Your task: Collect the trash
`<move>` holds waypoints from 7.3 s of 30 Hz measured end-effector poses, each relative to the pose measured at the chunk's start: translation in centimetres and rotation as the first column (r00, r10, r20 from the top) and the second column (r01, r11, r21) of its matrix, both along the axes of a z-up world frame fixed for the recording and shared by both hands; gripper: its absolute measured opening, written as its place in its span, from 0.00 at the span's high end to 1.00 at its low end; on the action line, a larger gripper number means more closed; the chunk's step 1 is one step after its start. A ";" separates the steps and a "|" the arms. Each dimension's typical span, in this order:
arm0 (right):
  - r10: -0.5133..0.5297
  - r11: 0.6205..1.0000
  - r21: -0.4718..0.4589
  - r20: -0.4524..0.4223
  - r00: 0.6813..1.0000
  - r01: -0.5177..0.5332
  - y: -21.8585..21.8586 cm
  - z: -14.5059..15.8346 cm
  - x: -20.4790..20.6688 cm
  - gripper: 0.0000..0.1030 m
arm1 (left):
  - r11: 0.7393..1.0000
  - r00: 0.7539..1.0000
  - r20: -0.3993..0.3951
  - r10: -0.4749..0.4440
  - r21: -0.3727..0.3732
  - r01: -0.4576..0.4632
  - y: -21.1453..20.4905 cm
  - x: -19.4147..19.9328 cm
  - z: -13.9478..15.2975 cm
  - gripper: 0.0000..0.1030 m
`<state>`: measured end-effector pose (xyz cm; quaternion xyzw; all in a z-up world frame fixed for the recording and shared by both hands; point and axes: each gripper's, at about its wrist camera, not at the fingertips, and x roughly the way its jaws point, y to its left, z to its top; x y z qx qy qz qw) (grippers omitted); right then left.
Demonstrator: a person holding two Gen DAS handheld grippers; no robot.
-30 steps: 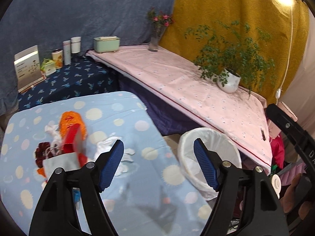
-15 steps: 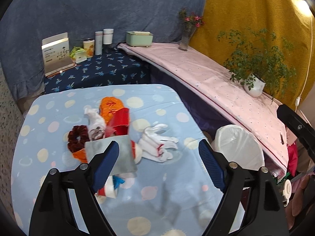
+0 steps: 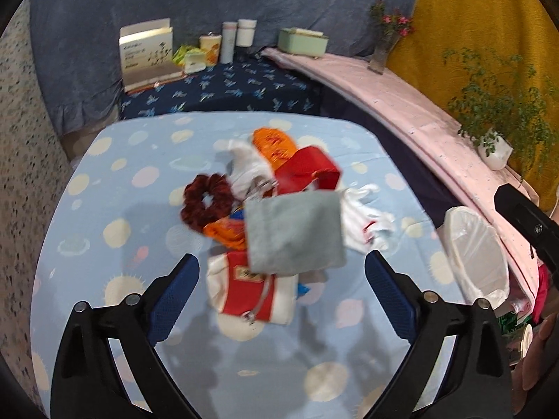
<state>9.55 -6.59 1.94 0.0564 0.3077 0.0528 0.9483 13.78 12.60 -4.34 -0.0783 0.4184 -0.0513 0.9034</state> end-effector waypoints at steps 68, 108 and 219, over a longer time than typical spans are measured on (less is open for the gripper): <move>-0.019 0.983 0.181 -0.020 1.000 0.023 -6.1 -2.3 1.0 0.97 | 0.969 0.965 -0.109 -0.238 0.047 0.244 -8.4 -2.1 -5.8 0.37; 0.062 0.981 0.188 -0.061 0.996 -0.049 -4.2 -4.1 0.0 0.97 | 0.988 0.984 -0.110 0.141 0.074 -0.134 3.0 -2.5 -9.7 0.65; 0.082 0.985 0.152 0.018 0.996 -0.084 -3.8 -1.1 -2.4 0.97 | 0.988 0.917 0.395 0.050 -0.156 0.013 -2.0 -1.1 5.9 0.28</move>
